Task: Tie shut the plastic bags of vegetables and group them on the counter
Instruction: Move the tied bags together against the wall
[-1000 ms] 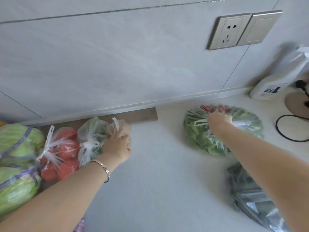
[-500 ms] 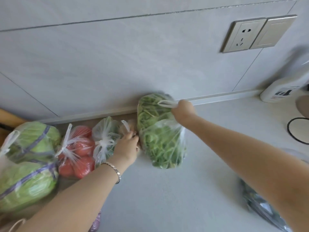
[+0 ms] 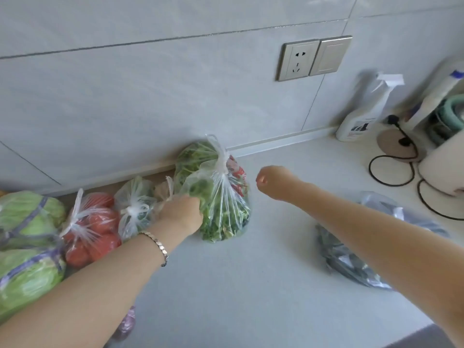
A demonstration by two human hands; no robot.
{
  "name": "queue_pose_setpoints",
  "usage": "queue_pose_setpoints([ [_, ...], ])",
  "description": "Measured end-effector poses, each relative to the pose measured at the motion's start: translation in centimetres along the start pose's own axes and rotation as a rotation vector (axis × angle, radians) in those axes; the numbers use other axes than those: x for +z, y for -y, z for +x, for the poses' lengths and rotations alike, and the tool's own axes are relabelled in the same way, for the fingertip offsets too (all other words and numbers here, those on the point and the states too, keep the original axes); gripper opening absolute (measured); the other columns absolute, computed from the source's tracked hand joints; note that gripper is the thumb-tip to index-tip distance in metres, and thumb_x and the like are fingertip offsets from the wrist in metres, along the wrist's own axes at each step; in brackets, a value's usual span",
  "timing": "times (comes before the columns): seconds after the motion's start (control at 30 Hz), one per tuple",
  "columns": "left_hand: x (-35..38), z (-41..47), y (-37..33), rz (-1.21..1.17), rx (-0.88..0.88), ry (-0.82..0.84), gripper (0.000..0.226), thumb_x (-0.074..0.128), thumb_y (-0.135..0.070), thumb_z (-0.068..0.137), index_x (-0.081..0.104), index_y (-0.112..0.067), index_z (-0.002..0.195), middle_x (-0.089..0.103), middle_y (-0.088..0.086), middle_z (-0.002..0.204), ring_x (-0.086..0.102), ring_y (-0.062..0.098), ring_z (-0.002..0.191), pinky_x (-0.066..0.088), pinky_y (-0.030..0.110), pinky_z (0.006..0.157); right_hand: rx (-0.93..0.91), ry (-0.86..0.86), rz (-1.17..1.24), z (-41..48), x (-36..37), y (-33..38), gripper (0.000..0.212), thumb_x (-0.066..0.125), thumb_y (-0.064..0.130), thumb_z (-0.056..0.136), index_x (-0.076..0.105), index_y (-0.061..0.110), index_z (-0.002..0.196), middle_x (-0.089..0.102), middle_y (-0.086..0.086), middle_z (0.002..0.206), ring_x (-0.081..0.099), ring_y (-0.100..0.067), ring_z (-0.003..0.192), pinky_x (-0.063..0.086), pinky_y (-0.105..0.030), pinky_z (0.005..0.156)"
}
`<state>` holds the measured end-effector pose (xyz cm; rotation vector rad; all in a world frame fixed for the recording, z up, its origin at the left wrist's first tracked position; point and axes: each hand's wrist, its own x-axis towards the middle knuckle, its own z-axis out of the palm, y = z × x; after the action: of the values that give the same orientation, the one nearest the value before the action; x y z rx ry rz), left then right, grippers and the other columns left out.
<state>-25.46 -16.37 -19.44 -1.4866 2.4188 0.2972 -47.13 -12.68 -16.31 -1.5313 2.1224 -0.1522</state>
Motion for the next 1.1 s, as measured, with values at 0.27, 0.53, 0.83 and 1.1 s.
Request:
queue_pose_setpoints([
  [0.27, 0.6, -1.5, -8.5, -0.105, 0.024, 0.159, 0.024, 0.041, -0.021, 0.093, 0.058, -0.006, 0.085, 0.056, 0.013, 0.077, 0.062, 0.030, 0.090, 0.048, 0.034, 0.072, 0.332, 0.209, -0.440, -11.2, -2.3, -18.5, 0.078, 0.065, 0.060, 0.068, 0.038, 0.027, 0.133, 0.039, -0.009, 0.137, 0.038, -0.032, 0.127, 0.029, -0.053, 0.107],
  [0.53, 2.9, -3.0, -12.1, -0.169, 0.044, 0.213, 0.021, 0.041, -0.018, 0.093, 0.057, -0.006, 0.086, 0.059, 0.010, 0.083, 0.058, 0.030, 0.084, 0.039, 0.029, 0.062, 0.440, -0.080, -0.542, -13.0, 1.4, -26.0, 0.075, 0.059, 0.015, 0.081, 0.016, 0.014, 0.142, 0.032, -0.012, 0.142, 0.026, -0.029, 0.133, 0.026, -0.041, 0.110],
  [0.83, 4.6, -3.7, -10.5, -0.258, -0.064, 0.173, 0.034, 0.043, -0.015, 0.087, 0.031, -0.019, 0.056, 0.038, 0.002, 0.061, 0.039, 0.023, 0.064, 0.025, 0.026, 0.054, 0.438, -0.150, -0.102, -11.5, 1.2, -26.6, 0.019, 0.043, 0.017, 0.087, 0.059, 0.008, 0.082, 0.054, -0.011, 0.097, 0.053, -0.031, 0.095, 0.046, -0.036, 0.074],
  [1.1, 5.5, -5.3, -6.3, -0.389, -0.155, 0.134, 0.027, 0.044, -0.015, 0.086, 0.042, -0.015, 0.059, 0.051, 0.006, 0.065, 0.049, 0.025, 0.067, 0.036, 0.029, 0.063, 0.158, 0.023, -0.520, -12.9, -2.1, -22.4, 0.030, 0.042, 0.040, 0.091, 0.058, 0.017, 0.079, 0.050, 0.003, 0.069, 0.056, -0.019, 0.069, 0.038, -0.023, 0.050],
])
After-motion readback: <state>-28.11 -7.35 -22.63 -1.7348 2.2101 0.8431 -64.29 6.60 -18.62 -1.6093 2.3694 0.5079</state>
